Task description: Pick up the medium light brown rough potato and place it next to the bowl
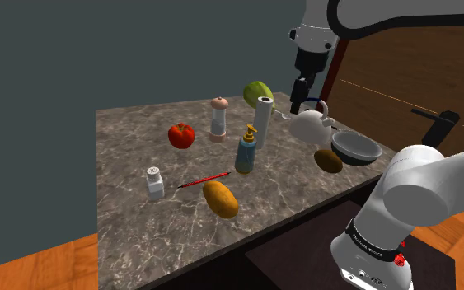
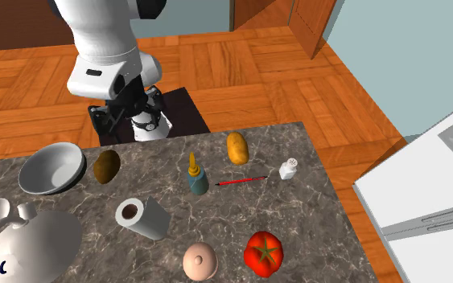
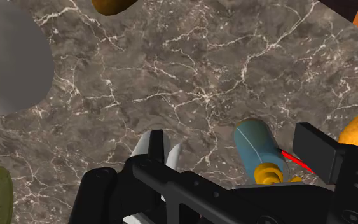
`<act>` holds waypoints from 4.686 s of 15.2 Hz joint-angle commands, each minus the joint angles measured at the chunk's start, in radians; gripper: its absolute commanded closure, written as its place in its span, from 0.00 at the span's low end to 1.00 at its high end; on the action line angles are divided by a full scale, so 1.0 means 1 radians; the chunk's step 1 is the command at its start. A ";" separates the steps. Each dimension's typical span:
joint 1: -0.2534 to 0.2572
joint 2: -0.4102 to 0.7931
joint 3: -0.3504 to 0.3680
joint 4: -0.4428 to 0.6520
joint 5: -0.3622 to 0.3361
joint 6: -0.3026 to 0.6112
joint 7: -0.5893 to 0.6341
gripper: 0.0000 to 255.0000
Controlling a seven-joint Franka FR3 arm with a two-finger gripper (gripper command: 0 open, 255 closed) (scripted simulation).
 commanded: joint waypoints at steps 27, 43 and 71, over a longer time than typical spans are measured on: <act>-0.035 0.950 0.827 0.406 -0.195 -0.084 1.363 0.00; -0.002 1.049 0.793 0.366 -0.257 -0.020 1.457 0.00; -0.036 0.897 0.824 0.465 -0.156 -0.195 1.342 1.00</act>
